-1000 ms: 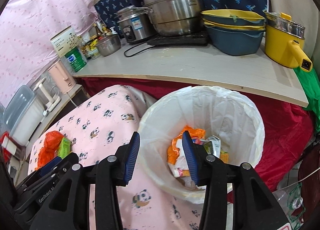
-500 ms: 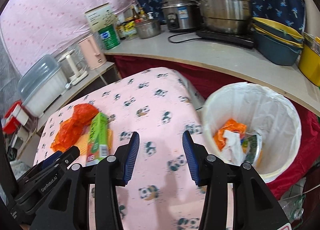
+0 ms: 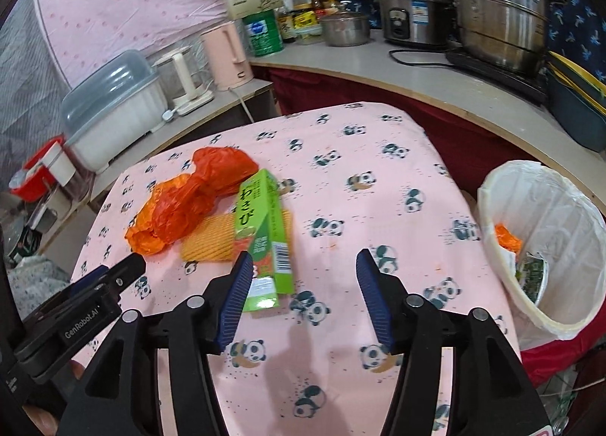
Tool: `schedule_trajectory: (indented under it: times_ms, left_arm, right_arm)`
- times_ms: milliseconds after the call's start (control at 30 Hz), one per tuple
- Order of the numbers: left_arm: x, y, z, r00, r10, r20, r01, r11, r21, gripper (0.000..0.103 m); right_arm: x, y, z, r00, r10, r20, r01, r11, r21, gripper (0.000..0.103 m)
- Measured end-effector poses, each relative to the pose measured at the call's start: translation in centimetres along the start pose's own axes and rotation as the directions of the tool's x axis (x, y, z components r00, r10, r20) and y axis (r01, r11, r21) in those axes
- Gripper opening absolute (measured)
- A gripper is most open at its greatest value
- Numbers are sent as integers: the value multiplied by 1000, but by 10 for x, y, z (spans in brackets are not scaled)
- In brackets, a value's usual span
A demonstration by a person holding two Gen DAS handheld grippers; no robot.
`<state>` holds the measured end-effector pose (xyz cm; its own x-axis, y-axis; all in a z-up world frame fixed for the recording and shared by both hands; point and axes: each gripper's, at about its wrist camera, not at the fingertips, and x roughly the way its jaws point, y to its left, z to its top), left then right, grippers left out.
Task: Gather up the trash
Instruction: 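Move both open grippers back over the remaining trash on the table, then grasp the red plastic bag with the left gripper while the right grasps the green NB wasabi box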
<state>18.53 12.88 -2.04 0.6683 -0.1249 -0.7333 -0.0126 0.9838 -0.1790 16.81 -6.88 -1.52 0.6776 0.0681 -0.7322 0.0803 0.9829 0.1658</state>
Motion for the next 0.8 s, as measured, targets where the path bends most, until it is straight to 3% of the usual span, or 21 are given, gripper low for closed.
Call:
schedule_trajectory:
  times_ms: [133, 400, 800]
  left_arm:
    - [3, 12, 7, 1000, 12, 6, -12, 1000, 0, 66]
    - [18, 17, 29, 1000, 6, 19, -7, 1000, 28, 80]
    - [72, -8, 69, 999, -31, -13, 32, 994, 109, 88]
  right_arm:
    - [15, 15, 0, 1000, 4, -26, -5, 1000, -31, 59]
    - [54, 41, 7, 997, -1, -74, -5, 997, -83, 62]
    - [109, 46, 18, 991, -22, -129, 9, 995, -95, 64]
